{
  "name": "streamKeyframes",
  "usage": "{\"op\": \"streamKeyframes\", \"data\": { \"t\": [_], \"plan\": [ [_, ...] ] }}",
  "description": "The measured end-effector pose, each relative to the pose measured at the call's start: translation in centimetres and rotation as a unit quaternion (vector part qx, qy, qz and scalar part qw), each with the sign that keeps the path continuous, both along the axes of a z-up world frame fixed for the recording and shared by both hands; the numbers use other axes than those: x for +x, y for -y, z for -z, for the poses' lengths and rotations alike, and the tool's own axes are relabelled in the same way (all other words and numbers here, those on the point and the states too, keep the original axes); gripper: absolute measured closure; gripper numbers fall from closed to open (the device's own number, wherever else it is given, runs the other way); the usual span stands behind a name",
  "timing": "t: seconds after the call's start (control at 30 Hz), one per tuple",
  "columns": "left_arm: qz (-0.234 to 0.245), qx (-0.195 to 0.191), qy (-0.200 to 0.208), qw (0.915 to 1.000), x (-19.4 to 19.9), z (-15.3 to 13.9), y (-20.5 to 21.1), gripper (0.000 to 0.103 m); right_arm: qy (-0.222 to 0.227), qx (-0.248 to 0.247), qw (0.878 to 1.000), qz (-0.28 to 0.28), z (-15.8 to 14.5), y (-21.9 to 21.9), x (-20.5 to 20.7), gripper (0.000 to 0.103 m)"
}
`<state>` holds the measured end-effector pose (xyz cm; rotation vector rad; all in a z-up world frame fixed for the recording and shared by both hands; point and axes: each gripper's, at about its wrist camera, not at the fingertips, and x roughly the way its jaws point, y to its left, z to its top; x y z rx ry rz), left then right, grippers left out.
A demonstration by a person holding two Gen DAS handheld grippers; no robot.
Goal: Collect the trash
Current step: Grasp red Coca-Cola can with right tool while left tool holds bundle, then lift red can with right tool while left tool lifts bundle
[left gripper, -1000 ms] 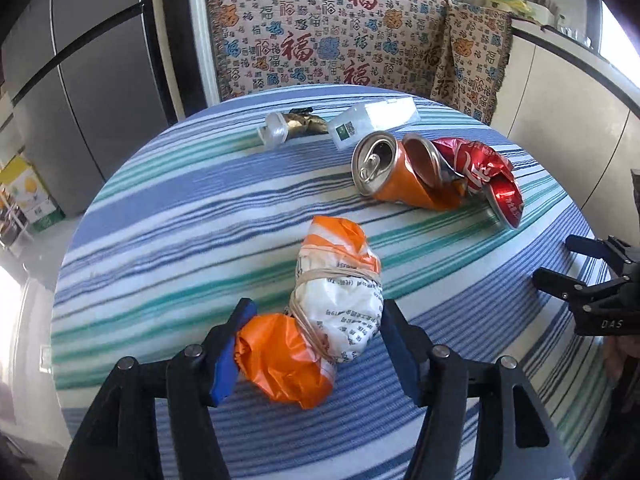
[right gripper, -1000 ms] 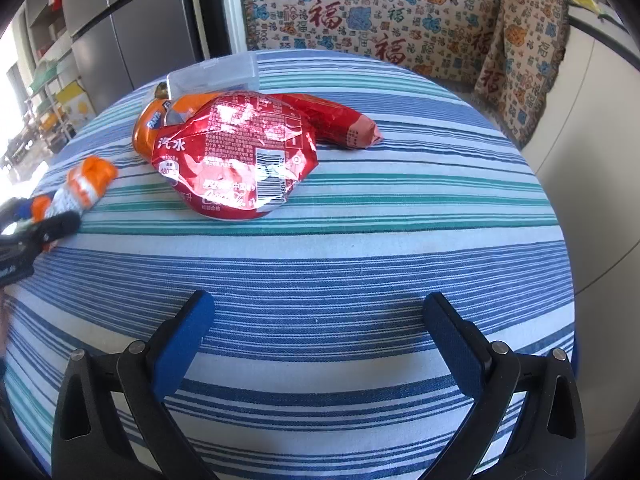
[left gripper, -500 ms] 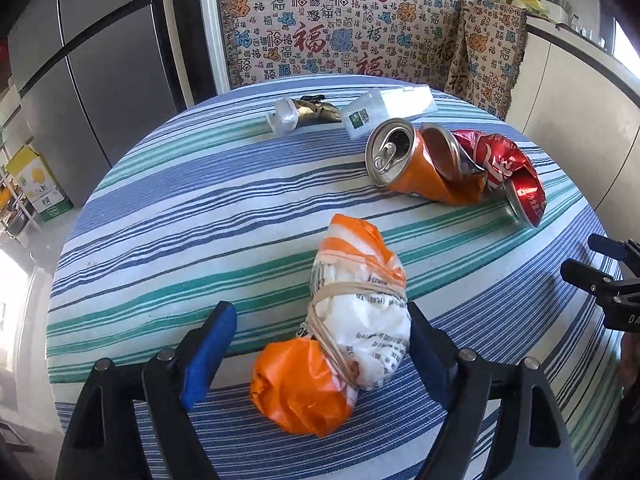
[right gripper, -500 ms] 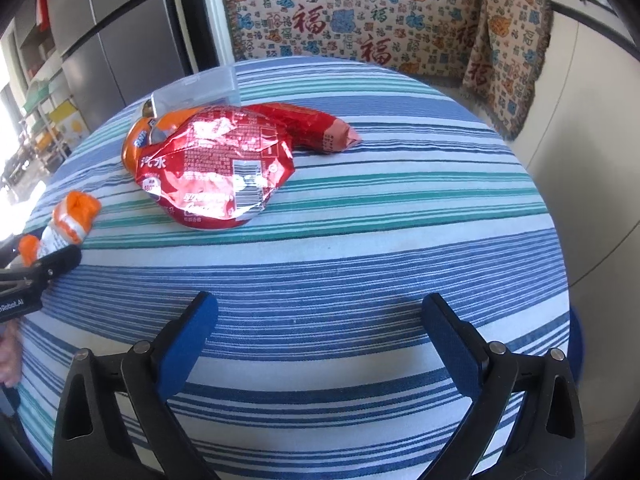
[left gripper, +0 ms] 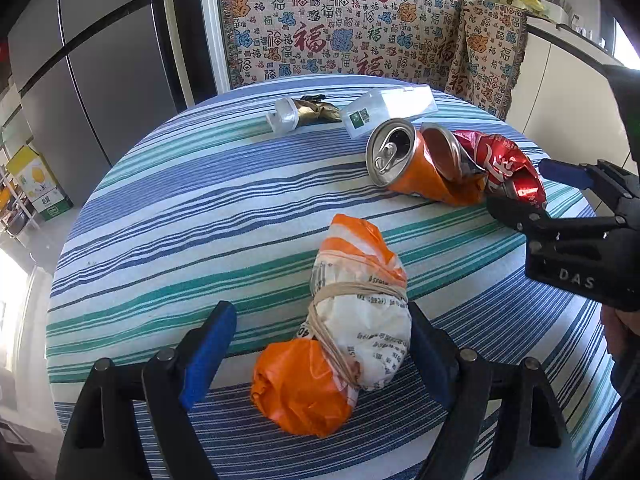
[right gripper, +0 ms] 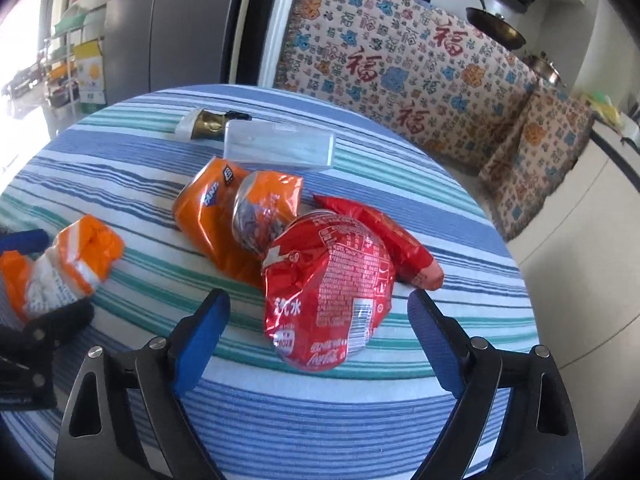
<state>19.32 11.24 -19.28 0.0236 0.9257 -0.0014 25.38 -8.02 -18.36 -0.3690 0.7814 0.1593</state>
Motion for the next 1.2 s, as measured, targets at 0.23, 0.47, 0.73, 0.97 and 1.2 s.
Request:
{"op": "streamKeyframes", "data": {
  "t": [0.23, 0.47, 0.73, 0.97, 1.2],
  "plan": [
    [0.0, 0.0, 0.0, 1.0, 0.0, 0.0, 0.0, 0.018, -0.024, 0.118, 0.991, 0.059, -0.3, 7.3, -1.6, 0.081],
    [0.0, 0.0, 0.0, 1.0, 0.0, 0.0, 0.0, 0.018, -0.07, 0.31, 0.944, 0.094, 0.5, 15.4, -5.5, 0.08],
    [-0.001, 0.0, 0.0, 1.0, 0.0, -0.1, 0.0, 0.018, -0.077, 0.32, 0.939, 0.1, 0.5, 17.8, -5.9, 0.043],
    [-0.001, 0.0, 0.0, 1.0, 0.0, -0.1, 0.0, 0.018, -0.089, 0.286, 0.95, 0.085, 0.5, 18.1, -5.3, 0.022],
    [-0.001, 0.0, 0.0, 1.0, 0.0, -0.1, 0.0, 0.018, -0.1, 0.27, 0.954, 0.081, 0.7, 19.3, -7.9, 0.012]
  ]
}}
